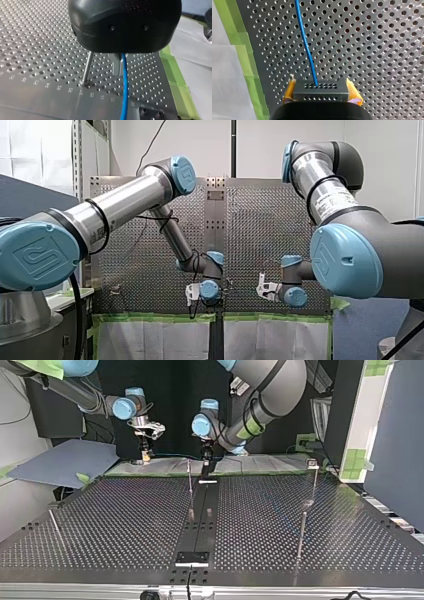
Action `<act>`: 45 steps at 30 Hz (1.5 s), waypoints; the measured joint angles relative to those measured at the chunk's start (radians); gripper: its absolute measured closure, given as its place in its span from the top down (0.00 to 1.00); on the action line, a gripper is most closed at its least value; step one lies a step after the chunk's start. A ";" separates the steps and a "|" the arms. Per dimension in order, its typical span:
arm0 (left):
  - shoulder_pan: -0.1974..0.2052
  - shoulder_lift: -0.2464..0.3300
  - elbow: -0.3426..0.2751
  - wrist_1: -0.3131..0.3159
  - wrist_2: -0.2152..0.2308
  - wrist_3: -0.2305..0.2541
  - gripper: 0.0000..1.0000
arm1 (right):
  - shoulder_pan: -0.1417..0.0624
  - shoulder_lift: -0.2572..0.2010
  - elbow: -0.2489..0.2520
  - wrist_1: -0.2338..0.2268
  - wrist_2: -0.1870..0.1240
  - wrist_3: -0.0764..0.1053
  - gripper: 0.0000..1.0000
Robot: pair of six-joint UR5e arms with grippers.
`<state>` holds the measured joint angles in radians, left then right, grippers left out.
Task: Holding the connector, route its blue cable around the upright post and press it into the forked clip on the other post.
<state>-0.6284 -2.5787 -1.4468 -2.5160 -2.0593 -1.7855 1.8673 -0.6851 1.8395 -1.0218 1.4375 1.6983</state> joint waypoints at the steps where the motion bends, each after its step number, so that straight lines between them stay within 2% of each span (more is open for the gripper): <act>1: -0.002 0.002 0.000 -0.001 -0.001 0.010 0.01 | -0.001 0.000 -0.001 0.001 0.000 0.000 0.00; 11: -0.021 0.053 -0.005 -0.019 -0.009 0.088 0.01 | -0.004 0.000 -0.012 0.006 0.000 0.000 0.00; 22: -0.028 0.061 -0.006 -0.027 -0.009 0.175 0.01 | -0.008 0.000 -0.019 0.004 0.000 0.006 0.00; 38: -0.029 0.061 -0.006 -0.024 -0.007 0.187 0.01 | -0.011 0.000 -0.023 0.007 -0.004 0.006 0.00; 45: -0.025 0.060 -0.006 -0.014 0.019 0.186 0.01 | -0.008 0.000 -0.022 0.014 -0.005 -0.002 0.00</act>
<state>-0.6538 -2.5189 -1.4523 -2.5298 -2.0406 -1.5994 1.8591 -0.6851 1.8171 -1.0075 1.4330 1.6964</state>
